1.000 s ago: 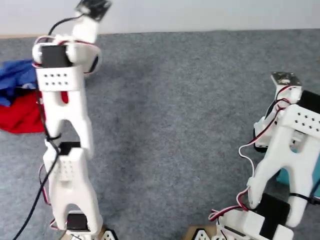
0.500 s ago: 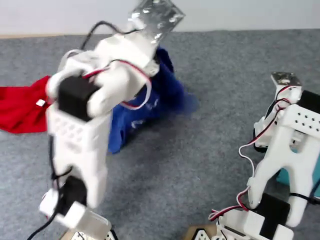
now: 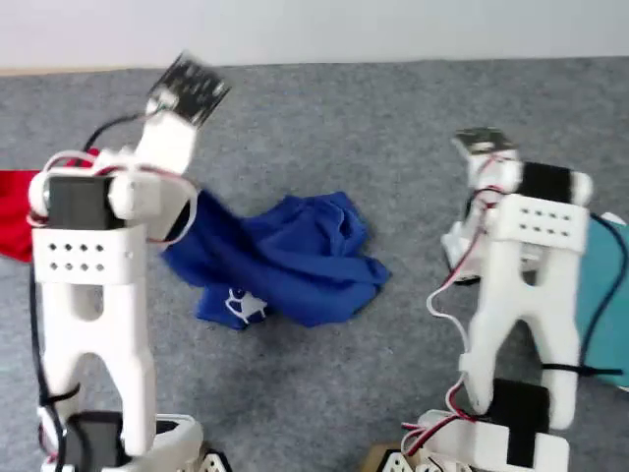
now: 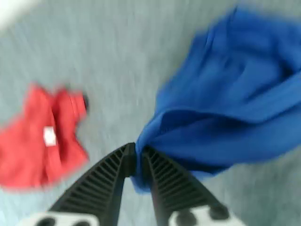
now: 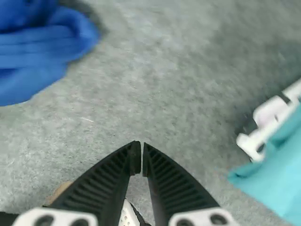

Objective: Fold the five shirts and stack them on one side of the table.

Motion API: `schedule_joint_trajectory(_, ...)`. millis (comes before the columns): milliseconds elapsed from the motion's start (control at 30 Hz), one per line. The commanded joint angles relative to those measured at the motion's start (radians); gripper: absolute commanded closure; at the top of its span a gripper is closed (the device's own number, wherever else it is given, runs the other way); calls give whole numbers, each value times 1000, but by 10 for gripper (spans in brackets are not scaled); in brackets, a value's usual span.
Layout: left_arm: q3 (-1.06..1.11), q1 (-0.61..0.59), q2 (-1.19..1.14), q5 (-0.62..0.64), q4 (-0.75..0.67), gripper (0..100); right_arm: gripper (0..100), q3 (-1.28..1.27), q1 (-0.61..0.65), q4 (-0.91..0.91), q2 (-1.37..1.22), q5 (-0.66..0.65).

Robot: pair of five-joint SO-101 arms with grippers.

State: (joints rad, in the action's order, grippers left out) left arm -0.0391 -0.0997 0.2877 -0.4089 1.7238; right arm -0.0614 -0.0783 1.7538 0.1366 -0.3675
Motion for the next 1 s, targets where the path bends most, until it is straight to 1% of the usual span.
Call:
schedule_joint_trajectory(0,193,-181,72,-84,-84,998,984,9,99,42,42,6)
schedule_joint_trajectory(100,329,-325,86,-152,-178,998,980,8,163,39,41,6)
schedule_joint_trajectory(167,403,-394,83,-195,-230,998,980,8,196,39,39,6)
schedule_joint_trajectory(267,492,-466,81,-249,-295,998,980,11,228,35,4,6)
schedule_joint_trajectory(367,549,-517,81,-273,-354,998,978,20,265,36,-51,6)
schedule_joint_trajectory(433,584,-539,81,-278,-397,998,963,41,306,38,-82,6)
schedule_joint_trajectory(500,619,-549,80,-278,-434,998,920,61,355,39,-107,8)
schedule_joint_trajectory(600,656,-562,80,-278,-463,998,856,78,420,39,-134,8)
schedule_joint_trajectory(667,668,-571,80,-278,-471,998,835,78,458,33,-151,6)
schedule_joint_trajectory(800,676,-574,80,-278,-471,998,830,87,504,-5,-213,5)
schedule_joint_trajectory(967,676,-574,80,-276,-470,998,831,186,501,-35,-320,34)
